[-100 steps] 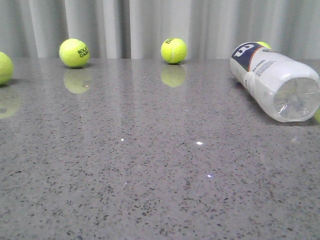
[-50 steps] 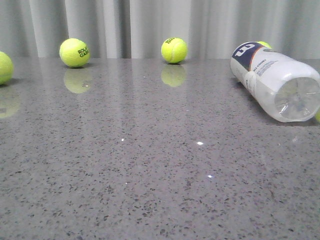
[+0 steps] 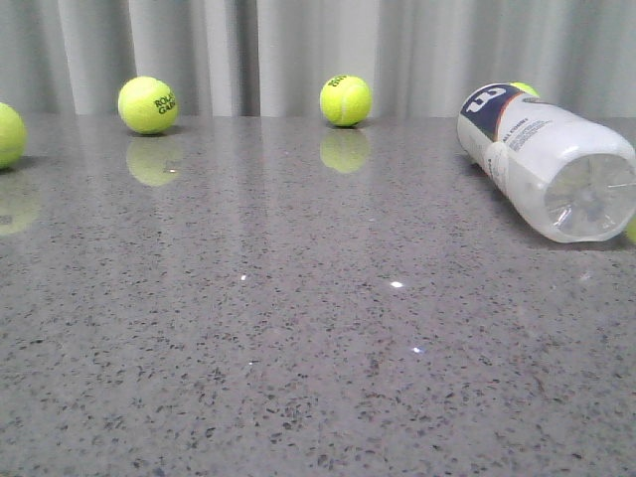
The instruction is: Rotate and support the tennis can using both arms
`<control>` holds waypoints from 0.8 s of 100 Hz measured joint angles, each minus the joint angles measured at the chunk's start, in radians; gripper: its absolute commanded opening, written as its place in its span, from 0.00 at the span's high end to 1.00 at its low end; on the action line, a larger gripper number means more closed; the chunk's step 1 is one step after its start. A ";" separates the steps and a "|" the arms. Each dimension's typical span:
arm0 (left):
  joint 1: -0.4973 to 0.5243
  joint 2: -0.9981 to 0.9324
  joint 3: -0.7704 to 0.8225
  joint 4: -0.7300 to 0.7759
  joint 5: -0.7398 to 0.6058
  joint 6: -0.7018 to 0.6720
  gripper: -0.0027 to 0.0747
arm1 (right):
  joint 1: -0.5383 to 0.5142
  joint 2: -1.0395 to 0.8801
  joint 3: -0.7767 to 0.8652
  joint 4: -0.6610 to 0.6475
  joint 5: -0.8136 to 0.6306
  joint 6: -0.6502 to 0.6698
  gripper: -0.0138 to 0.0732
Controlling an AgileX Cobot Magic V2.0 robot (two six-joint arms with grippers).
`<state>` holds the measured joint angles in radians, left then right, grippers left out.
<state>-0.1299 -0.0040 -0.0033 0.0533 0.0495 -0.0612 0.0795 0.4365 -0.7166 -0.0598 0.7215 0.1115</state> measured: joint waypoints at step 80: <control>0.000 0.000 0.000 0.000 0.000 0.000 0.99 | 0.000 0.342 -0.192 0.053 0.218 0.000 0.10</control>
<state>-0.1299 -0.0040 -0.0033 0.0533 0.0495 -0.0612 0.0795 0.7783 -0.9088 -0.0072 0.9390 0.1115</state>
